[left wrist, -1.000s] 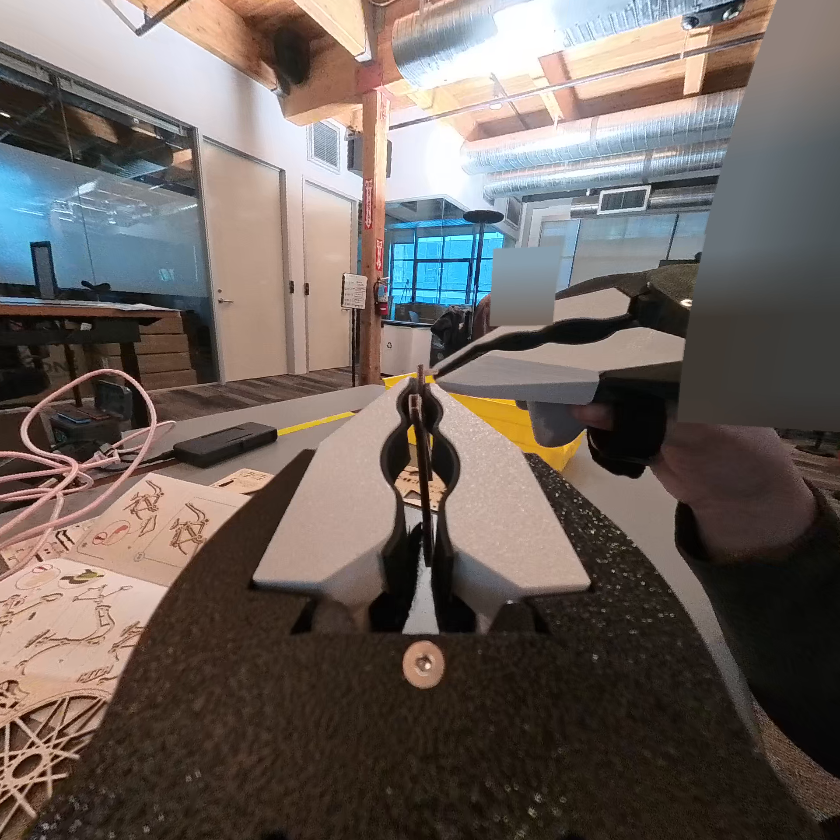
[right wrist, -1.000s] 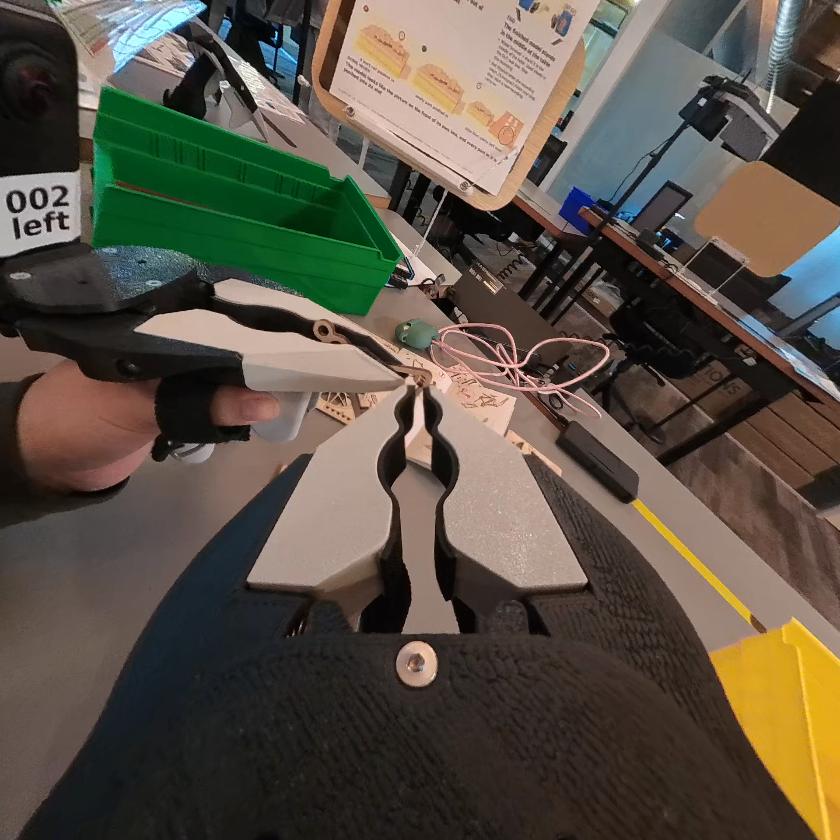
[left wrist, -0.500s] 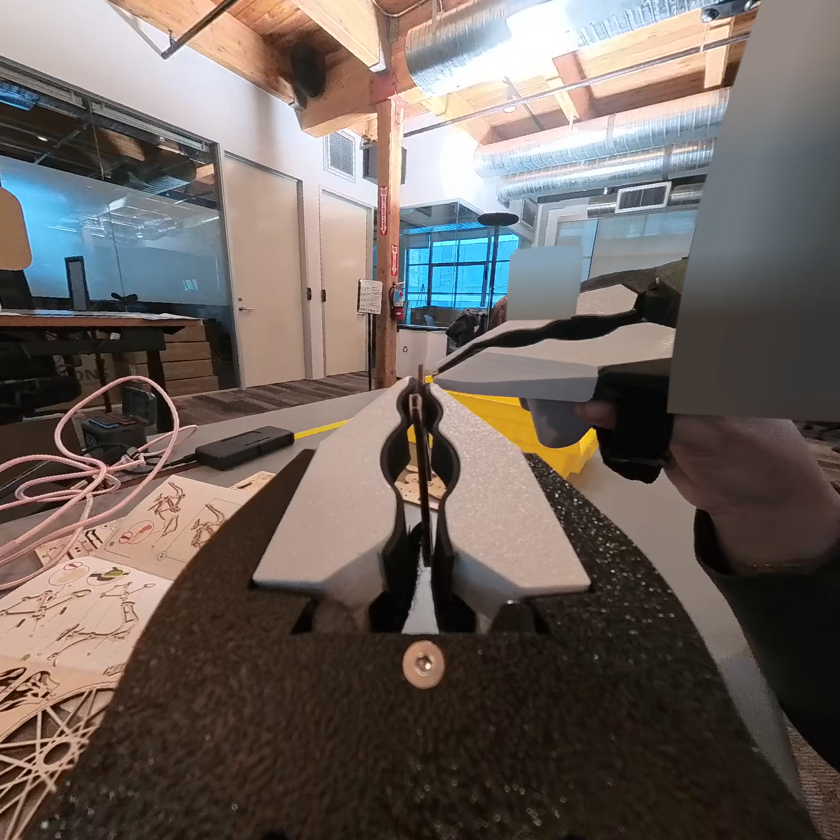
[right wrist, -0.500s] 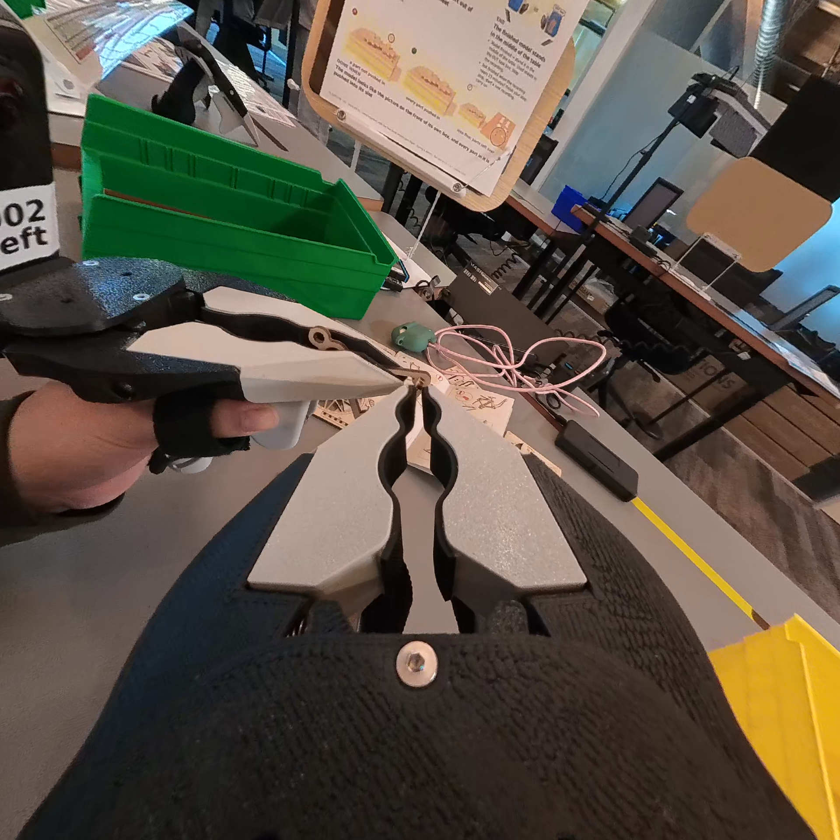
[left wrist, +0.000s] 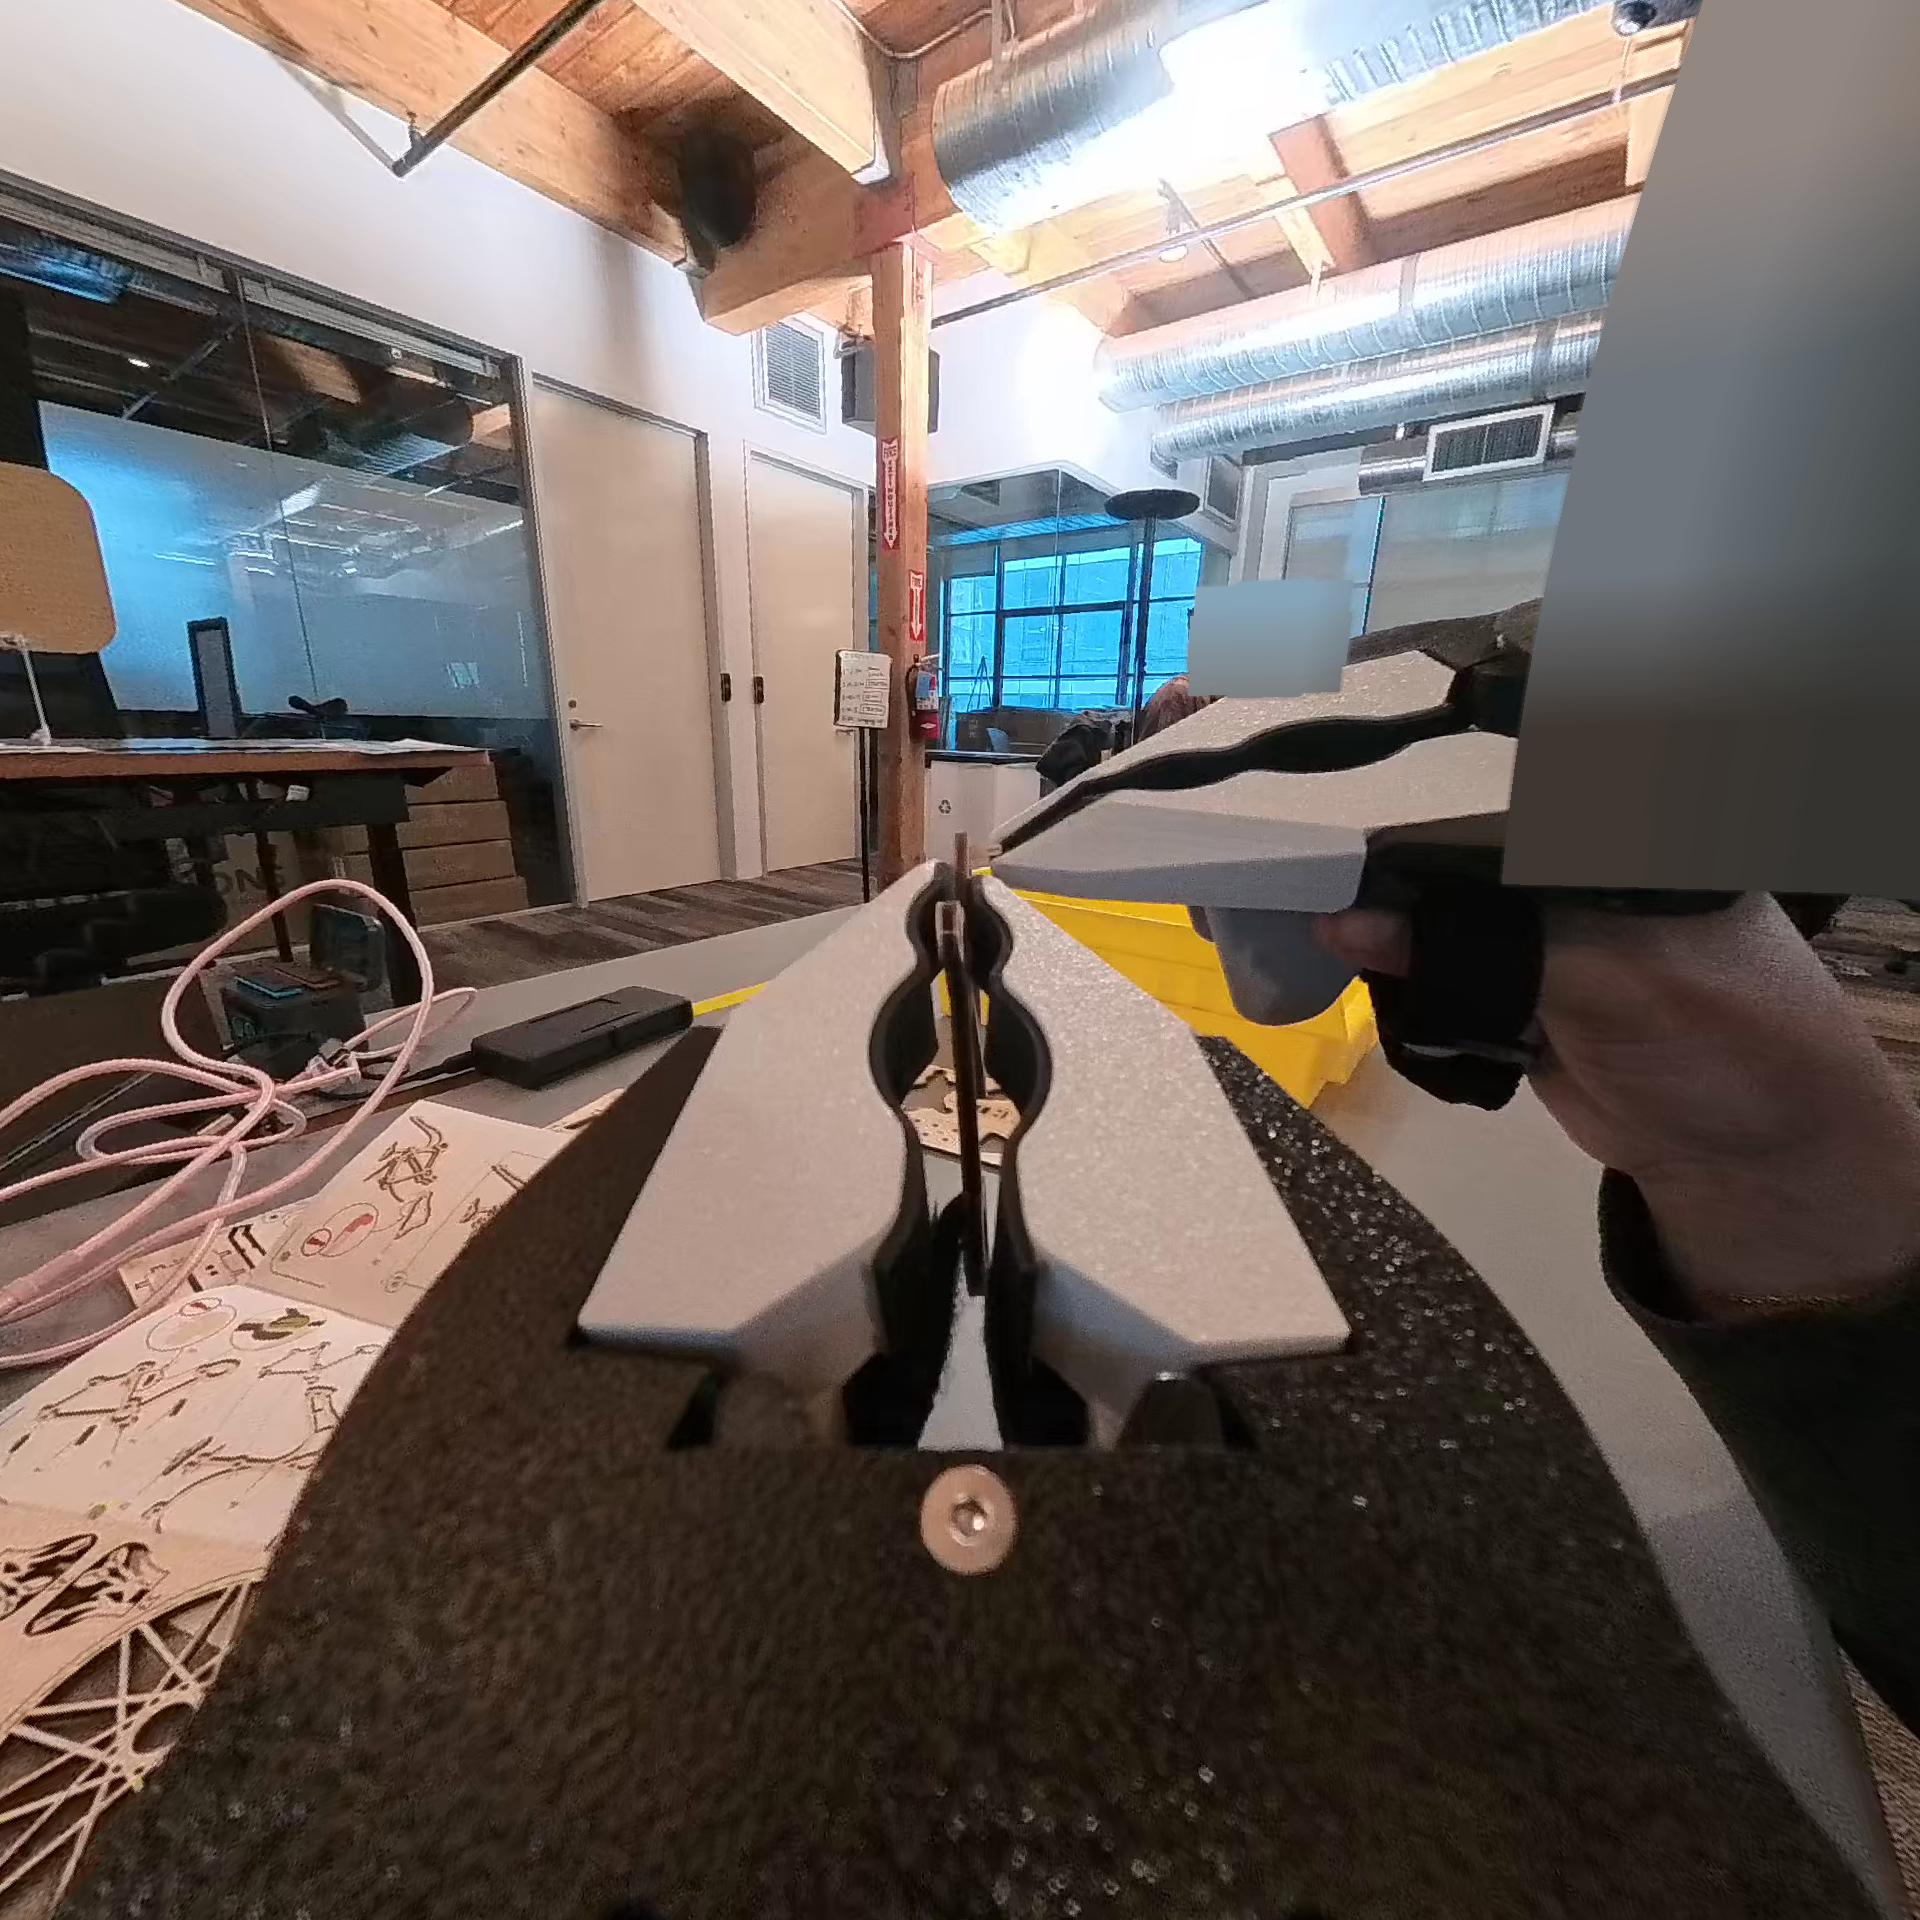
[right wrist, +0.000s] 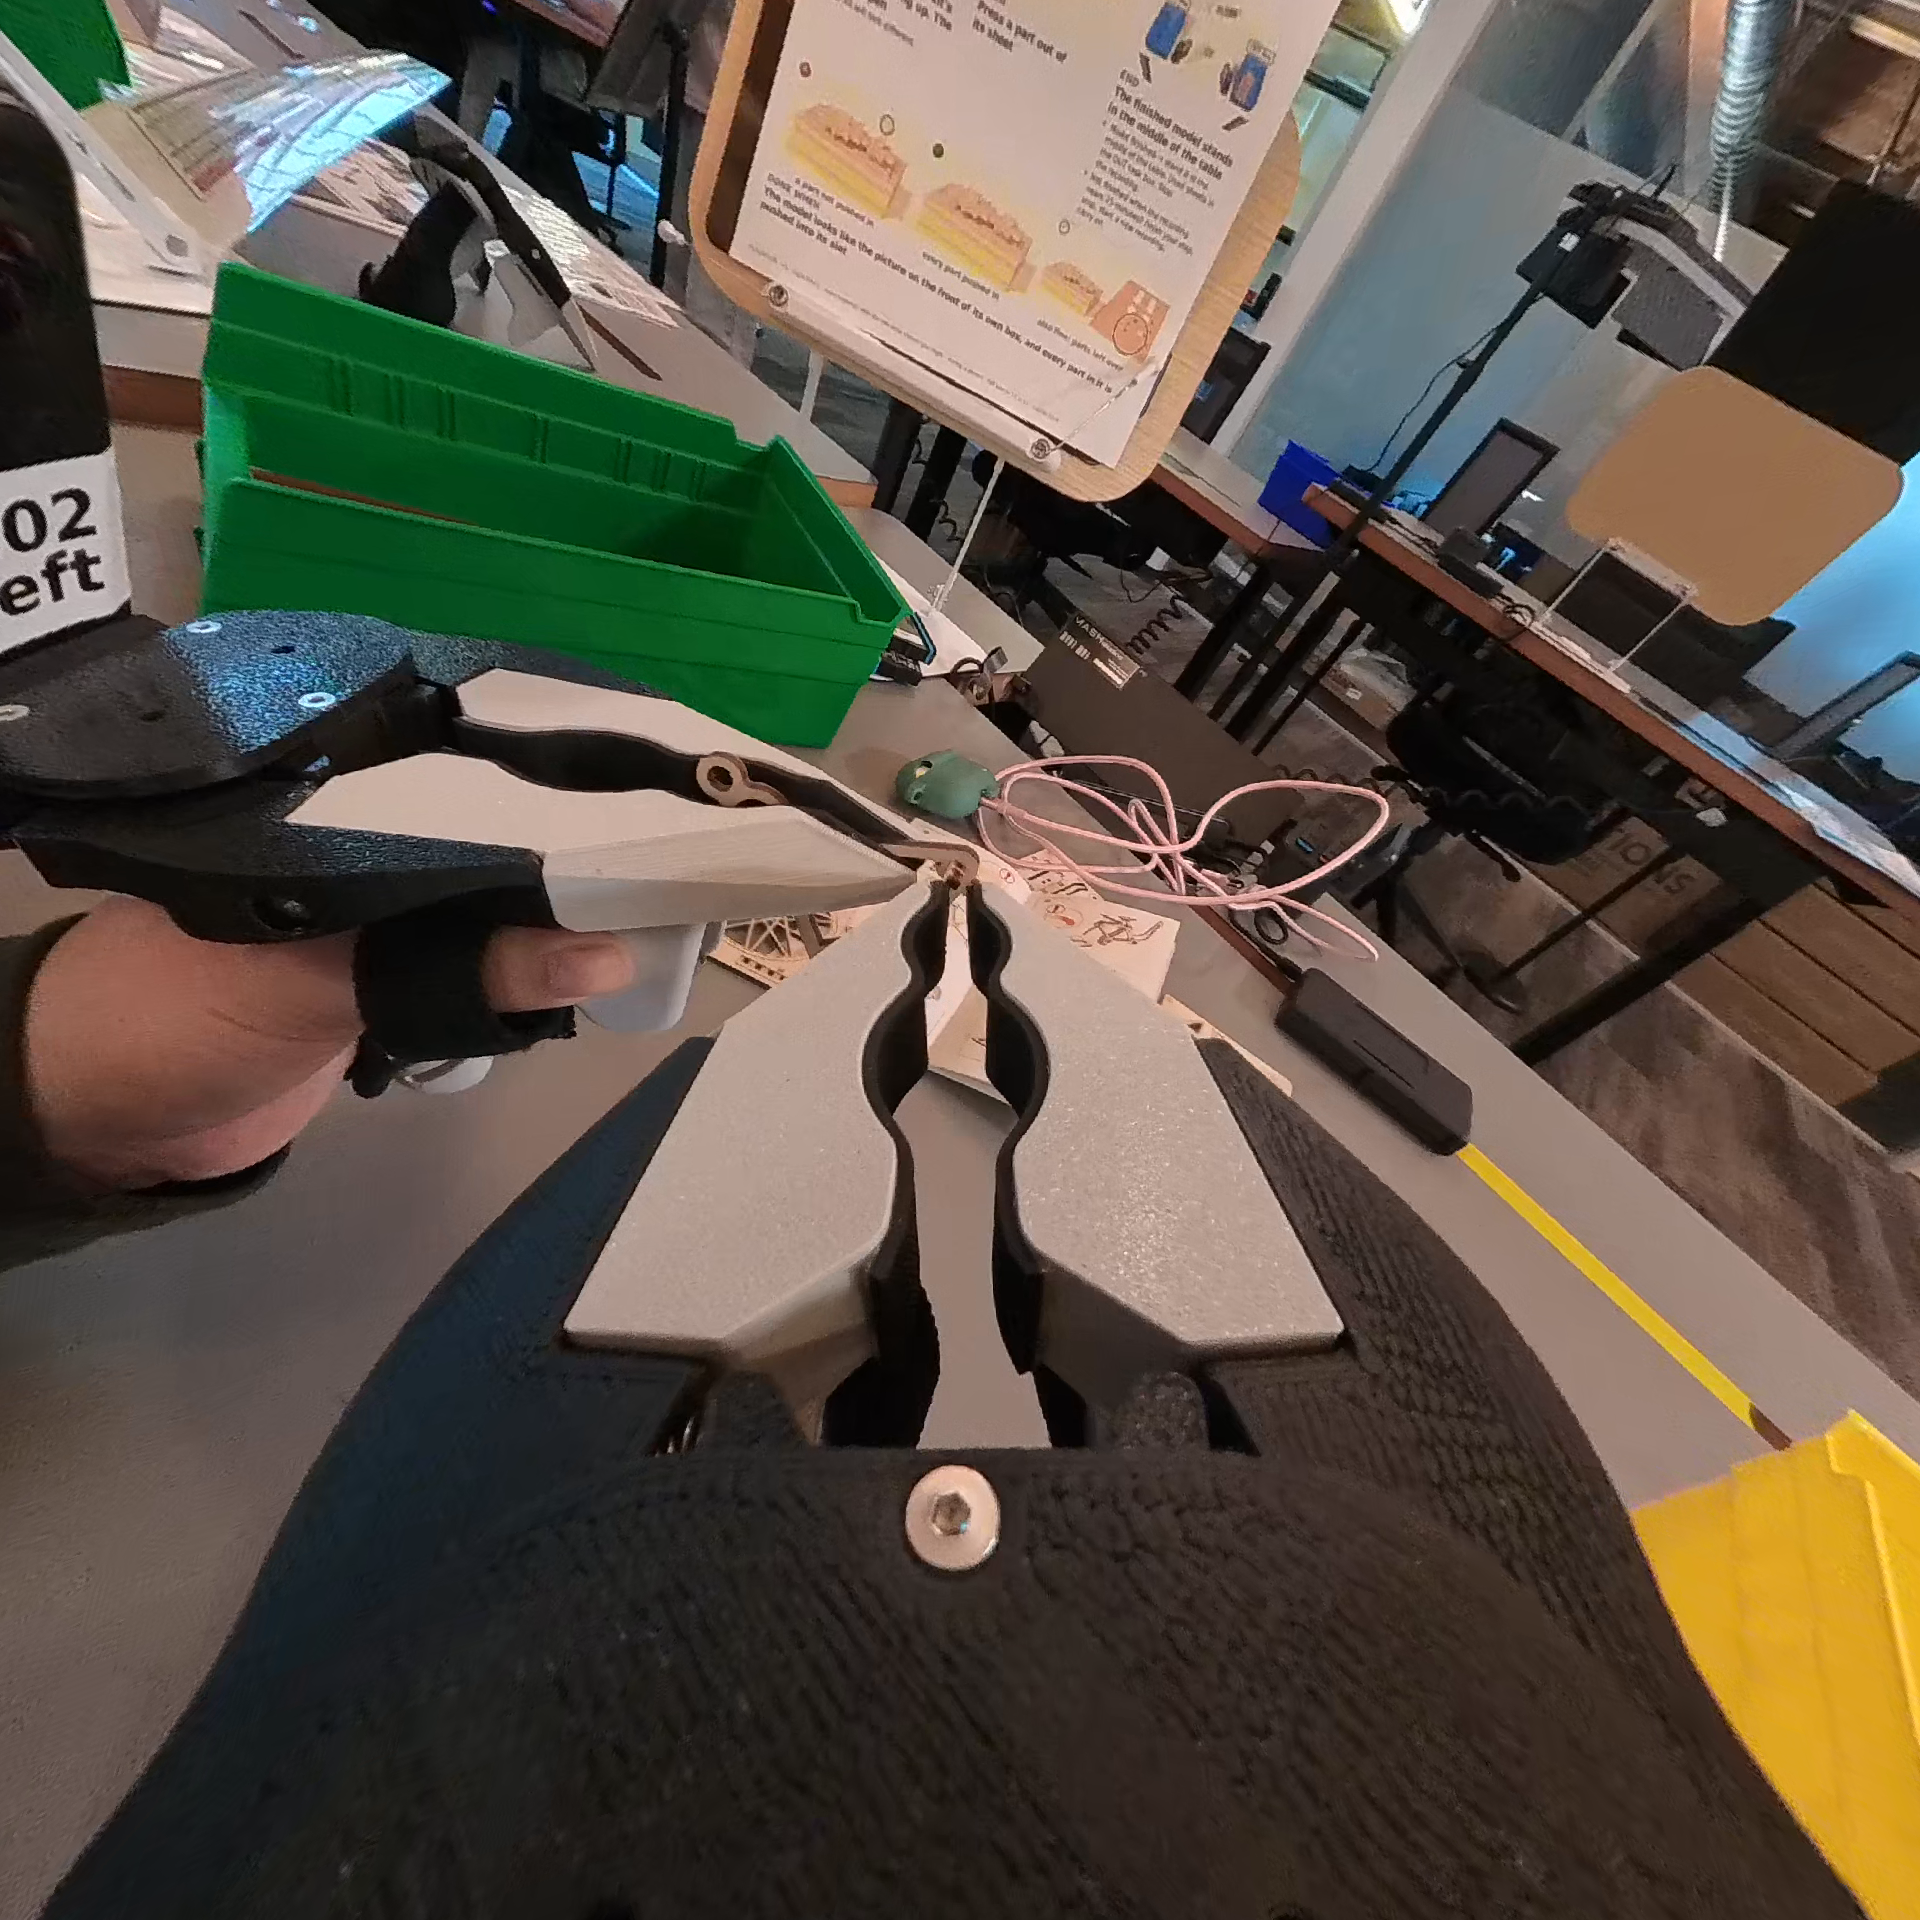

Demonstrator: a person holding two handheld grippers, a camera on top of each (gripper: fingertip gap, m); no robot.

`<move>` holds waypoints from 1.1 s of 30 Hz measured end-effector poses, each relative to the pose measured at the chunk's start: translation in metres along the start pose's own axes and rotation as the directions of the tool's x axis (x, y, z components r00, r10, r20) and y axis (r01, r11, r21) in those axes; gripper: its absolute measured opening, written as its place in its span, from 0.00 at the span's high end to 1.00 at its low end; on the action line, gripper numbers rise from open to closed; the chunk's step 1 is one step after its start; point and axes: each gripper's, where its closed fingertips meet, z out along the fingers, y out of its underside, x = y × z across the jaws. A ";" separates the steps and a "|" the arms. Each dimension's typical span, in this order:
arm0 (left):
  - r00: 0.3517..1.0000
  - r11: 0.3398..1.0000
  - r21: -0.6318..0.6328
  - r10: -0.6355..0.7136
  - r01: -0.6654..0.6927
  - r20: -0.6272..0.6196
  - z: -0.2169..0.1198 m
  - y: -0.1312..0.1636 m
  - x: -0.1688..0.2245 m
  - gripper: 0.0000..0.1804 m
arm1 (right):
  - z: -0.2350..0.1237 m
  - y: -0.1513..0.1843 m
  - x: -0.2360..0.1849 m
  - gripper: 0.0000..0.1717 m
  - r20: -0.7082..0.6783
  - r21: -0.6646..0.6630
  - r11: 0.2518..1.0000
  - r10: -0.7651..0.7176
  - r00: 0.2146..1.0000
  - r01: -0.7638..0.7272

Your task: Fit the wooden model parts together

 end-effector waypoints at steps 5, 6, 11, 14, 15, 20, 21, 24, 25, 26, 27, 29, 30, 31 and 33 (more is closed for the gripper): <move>0.999 0.999 0.015 0.038 -0.038 0.015 0.000 -0.002 0.000 1.00 | -0.001 -0.002 0.001 0.98 -0.006 0.015 1.000 0.023 1.000 -0.023; 0.999 0.999 0.015 0.043 -0.043 0.018 0.000 -0.002 0.000 1.00 | -0.001 -0.002 0.001 0.98 0.002 0.019 0.999 0.034 0.999 -0.034; 0.999 0.999 0.020 0.041 -0.042 0.025 -0.001 -0.002 -0.002 1.00 | -0.002 -0.008 -0.002 0.98 0.038 0.063 0.996 0.061 0.997 -0.063; 0.999 0.999 0.040 0.034 -0.035 0.014 -0.001 -0.005 0.000 1.00 | -0.004 -0.010 -0.001 1.00 0.036 0.082 0.994 0.064 0.997 -0.066; 0.999 0.998 0.041 0.037 -0.037 0.020 -0.002 -0.005 -0.001 1.00 | -0.005 -0.010 0.000 1.00 0.032 0.083 0.995 0.061 0.998 -0.064; 0.999 0.998 0.052 0.040 -0.041 0.020 -0.002 -0.007 0.000 1.00 | -0.005 -0.010 0.000 0.97 0.036 0.092 0.994 0.063 0.997 -0.066; 0.999 0.997 0.058 0.046 -0.047 0.019 -0.002 -0.008 0.001 1.00 | -0.005 -0.010 0.000 0.97 0.032 0.090 0.994 0.061 0.998 -0.063; 0.998 0.996 0.056 0.062 -0.064 0.024 -0.002 -0.008 0.001 1.00 | -0.005 -0.010 -0.001 0.99 0.048 0.098 0.992 0.070 0.996 -0.075; 0.998 0.996 0.058 0.065 -0.067 0.024 -0.002 -0.008 0.001 1.00 | -0.005 -0.010 -0.002 1.00 0.055 0.102 0.992 0.070 0.996 -0.076; 0.997 0.996 0.060 0.069 -0.071 0.026 -0.002 -0.009 0.002 1.00 | -0.005 -0.011 -0.003 1.00 0.058 0.106 0.991 0.070 0.996 -0.076; 0.997 0.995 0.061 0.075 -0.077 0.027 -0.003 -0.009 0.002 1.00 | -0.005 -0.011 -0.003 1.00 0.059 0.109 0.991 0.070 0.996 -0.076; 0.996 0.994 0.062 0.088 -0.090 0.033 -0.003 -0.010 0.002 1.00 | -0.006 -0.012 -0.003 1.00 0.067 0.114 0.990 0.076 0.995 -0.083; 0.995 0.994 0.060 0.094 -0.096 0.035 -0.003 -0.010 0.002 1.00 | -0.006 -0.012 -0.003 1.00 0.071 0.116 0.989 0.080 0.994 -0.088; 0.994 0.993 0.059 0.098 -0.100 0.036 -0.003 -0.010 0.002 1.00 | -0.006 -0.012 -0.003 1.00 0.074 0.117 0.989 0.084 0.994 -0.092; 0.994 0.993 0.056 0.099 -0.101 0.035 -0.003 -0.009 0.002 1.00 | -0.006 -0.011 -0.003 1.00 0.075 0.118 0.988 0.086 0.993 -0.095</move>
